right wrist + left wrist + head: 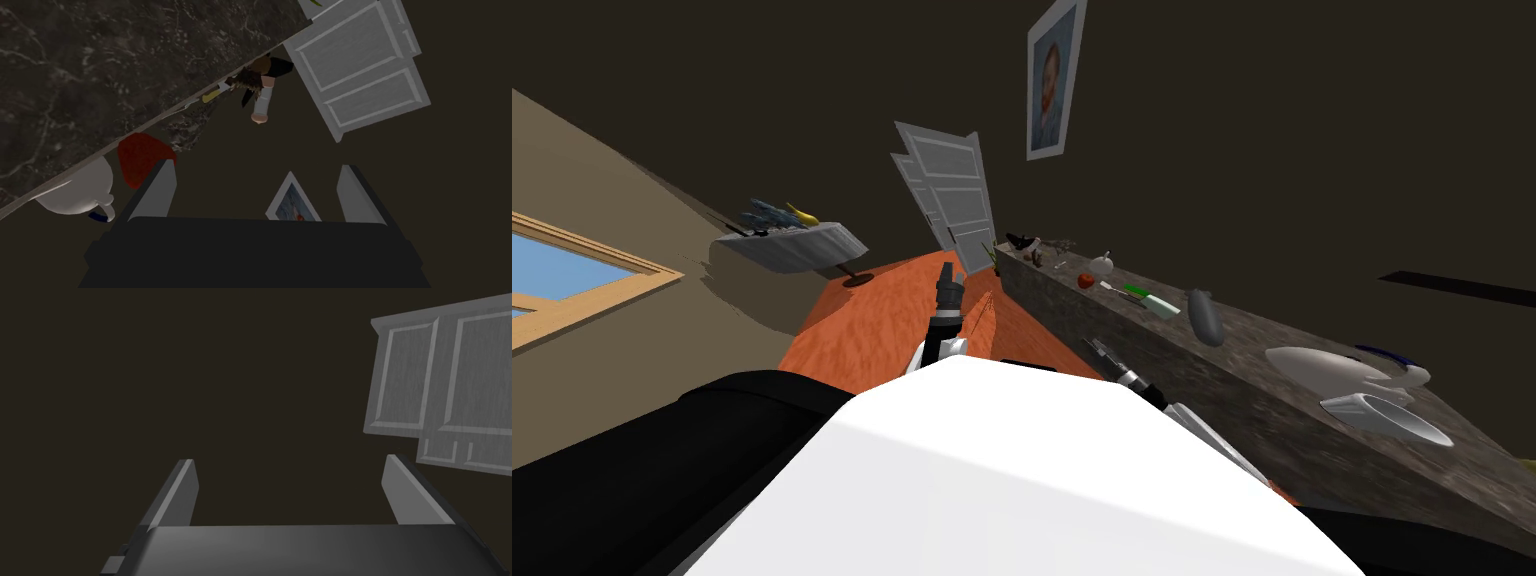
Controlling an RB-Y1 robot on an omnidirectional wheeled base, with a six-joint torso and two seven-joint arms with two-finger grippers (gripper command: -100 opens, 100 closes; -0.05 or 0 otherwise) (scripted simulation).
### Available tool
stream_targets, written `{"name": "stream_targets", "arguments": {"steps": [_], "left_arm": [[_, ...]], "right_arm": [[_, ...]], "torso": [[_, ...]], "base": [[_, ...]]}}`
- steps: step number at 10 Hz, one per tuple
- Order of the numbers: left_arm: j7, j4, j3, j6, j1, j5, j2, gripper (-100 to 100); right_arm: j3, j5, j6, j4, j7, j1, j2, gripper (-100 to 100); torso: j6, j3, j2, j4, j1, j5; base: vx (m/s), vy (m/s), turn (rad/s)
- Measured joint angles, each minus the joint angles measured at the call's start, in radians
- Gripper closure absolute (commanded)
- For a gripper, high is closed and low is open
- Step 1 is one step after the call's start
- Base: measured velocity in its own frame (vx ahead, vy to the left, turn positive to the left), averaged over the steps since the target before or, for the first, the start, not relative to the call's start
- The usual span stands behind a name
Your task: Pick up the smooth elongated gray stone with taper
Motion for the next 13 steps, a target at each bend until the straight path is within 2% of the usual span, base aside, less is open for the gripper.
{"name": "stream_targets", "arguments": {"steps": [3, 4, 5, 7, 8, 10, 13], "left_arm": [[0.000, 0.000, 0.000, 0.000, 0.000, 0.000, 0.000, 0], [0.000, 0.000, 0.000, 0.000, 0.000, 0.000, 0.000, 0], [0.000, 0.000, 0.000, 0.000, 0.000, 0.000, 0.000, 0], [0.000, 0.000, 0.000, 0.000, 0.000, 0.000, 0.000, 0], [0.000, 0.000, 0.000, 0.000, 0.000, 0.000, 0.000, 0], [0.000, 0.000, 0.000, 0.000, 0.000, 0.000, 0.000, 0], [0.000, 0.000, 0.000, 0.000, 0.000, 0.000, 0.000, 0]], "right_arm": [[0.021, 0.031, -0.014, 0.053, 0.006, 0.013, -0.085, -100], [0.029, 0.041, -0.008, 0.061, -0.005, 0.015, -0.131, -100], [0.037, 0.052, -0.003, 0.062, -0.001, 0.029, -0.154, -100], [0.060, 0.073, -0.004, 0.101, -0.001, 0.029, -0.218, -100], [0.073, 0.086, -0.008, 0.125, 0.004, 0.039, -0.246, -100], [0.091, 0.104, -0.002, 0.138, 0.009, 0.063, -0.304, -100], [0.115, 0.119, -0.014, 0.191, 0.006, 0.073, -0.399, -100]], "torso": [[0.000, -0.001, -0.001, 0.000, -0.002, 0.000], [0.000, -0.001, -0.001, 0.000, -0.002, 0.000], [0.001, -0.001, -0.001, 0.000, -0.002, 0.000], [0.000, -0.001, -0.002, 0.000, -0.002, 0.000], [0.000, -0.001, -0.002, 0.000, -0.002, 0.000], [0.000, -0.001, -0.002, 0.000, -0.002, 0.000], [0.000, -0.002, -0.003, -0.001, -0.003, 0.000]], "base": [[0.017, 0.046, 0.102], [0.018, 0.039, 0.068], [0.025, 0.045, 0.108], [0.026, 0.037, 0.083], [0.027, 0.029, 0.064], [0.034, 0.039, 0.082], [0.046, 0.030, 0.096]]}}
